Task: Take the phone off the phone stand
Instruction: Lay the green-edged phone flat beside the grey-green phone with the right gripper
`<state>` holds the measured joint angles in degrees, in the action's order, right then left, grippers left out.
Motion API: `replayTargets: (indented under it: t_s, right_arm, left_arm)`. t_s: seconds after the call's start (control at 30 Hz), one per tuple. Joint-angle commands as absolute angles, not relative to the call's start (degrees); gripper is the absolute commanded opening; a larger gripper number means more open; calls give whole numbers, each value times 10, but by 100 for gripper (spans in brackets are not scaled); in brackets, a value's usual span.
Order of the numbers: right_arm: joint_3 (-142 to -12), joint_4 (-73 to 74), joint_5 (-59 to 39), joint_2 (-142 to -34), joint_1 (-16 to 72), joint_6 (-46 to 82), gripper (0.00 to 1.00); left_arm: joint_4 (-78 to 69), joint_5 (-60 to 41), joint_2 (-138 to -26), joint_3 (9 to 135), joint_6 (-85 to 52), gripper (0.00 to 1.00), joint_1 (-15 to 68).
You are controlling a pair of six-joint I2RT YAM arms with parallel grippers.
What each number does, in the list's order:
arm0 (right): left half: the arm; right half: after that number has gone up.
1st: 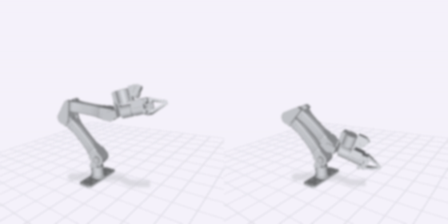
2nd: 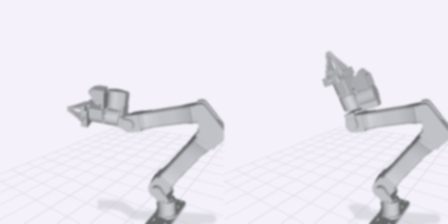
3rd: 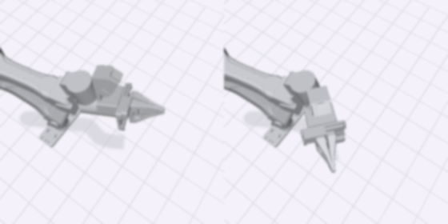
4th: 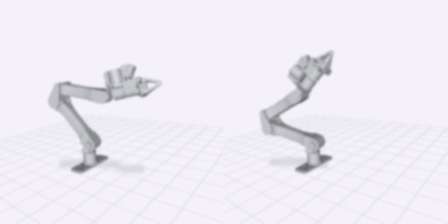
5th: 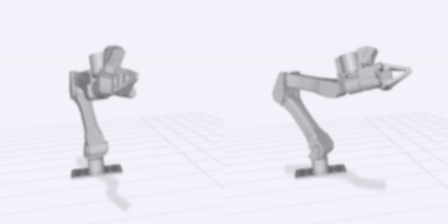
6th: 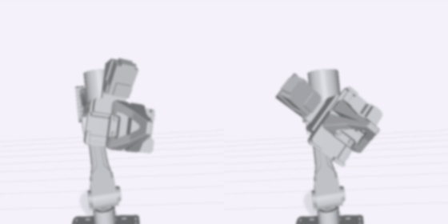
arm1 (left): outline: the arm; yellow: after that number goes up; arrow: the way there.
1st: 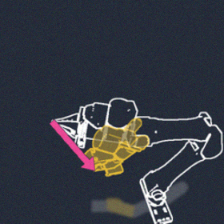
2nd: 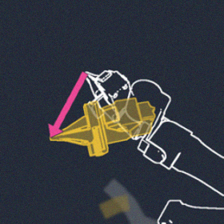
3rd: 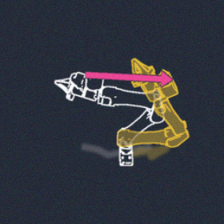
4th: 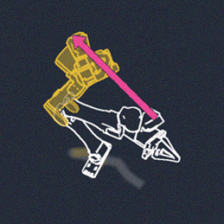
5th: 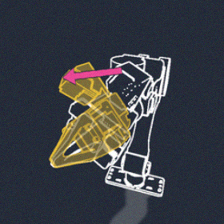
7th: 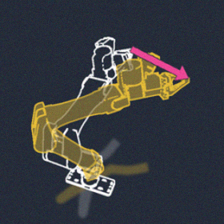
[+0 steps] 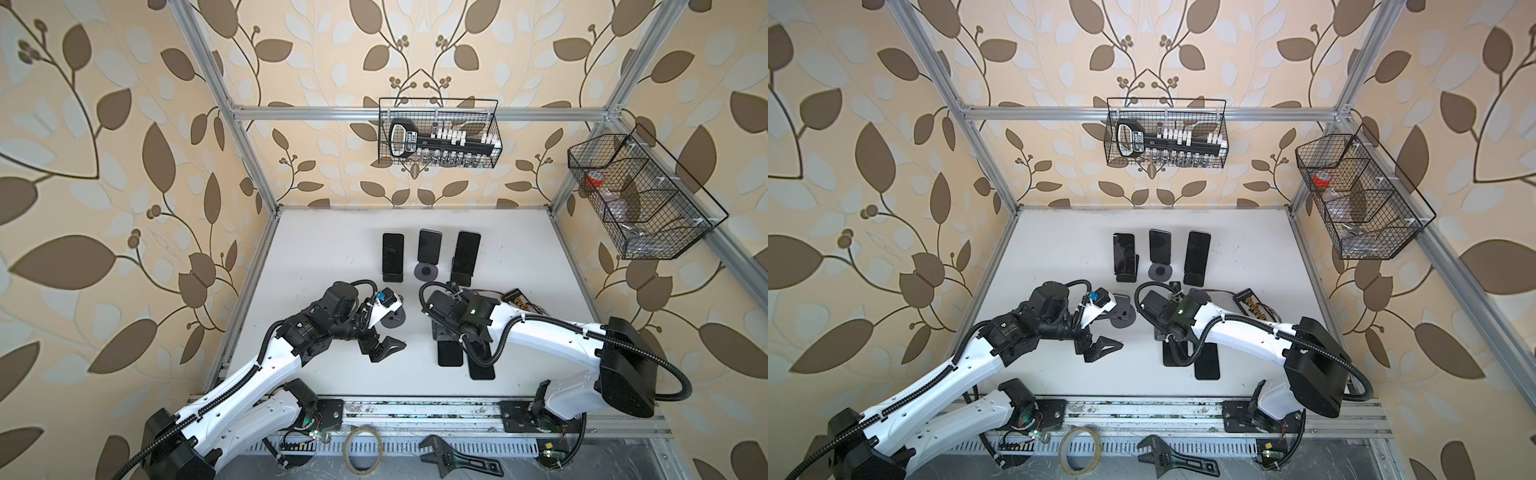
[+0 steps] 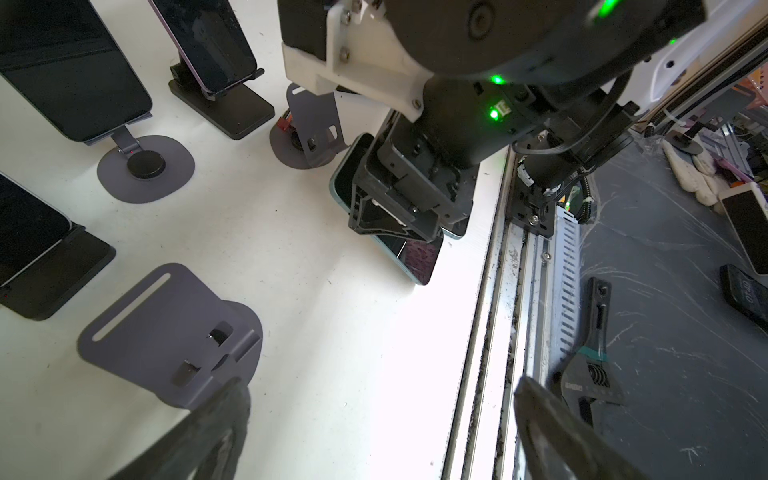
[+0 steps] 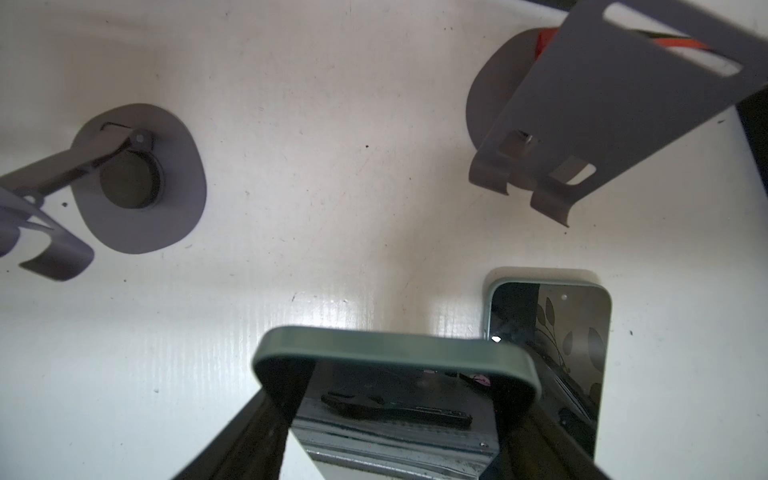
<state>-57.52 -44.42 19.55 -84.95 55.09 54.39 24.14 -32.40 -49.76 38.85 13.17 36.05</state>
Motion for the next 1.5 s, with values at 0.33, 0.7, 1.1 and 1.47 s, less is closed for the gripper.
replayTargets:
  t_s: [0.33,0.7,1.1,1.47]
  right_arm:
    - [-554,-458,169,-877,543,553,72]
    - [-542,-457,172,-881,542,563,72]
    - [-525,-442,160,-882,530,565,72]
    - [-512,-416,140,-881,522,568,73]
  left_arm:
    - [204,-340,-479,396,96,99,365]
    - [203,-343,-478,393,92,99,365]
    - [207,-340,-485,393,93,99,365]
    - [207,-339,-493,393,95,99,365]
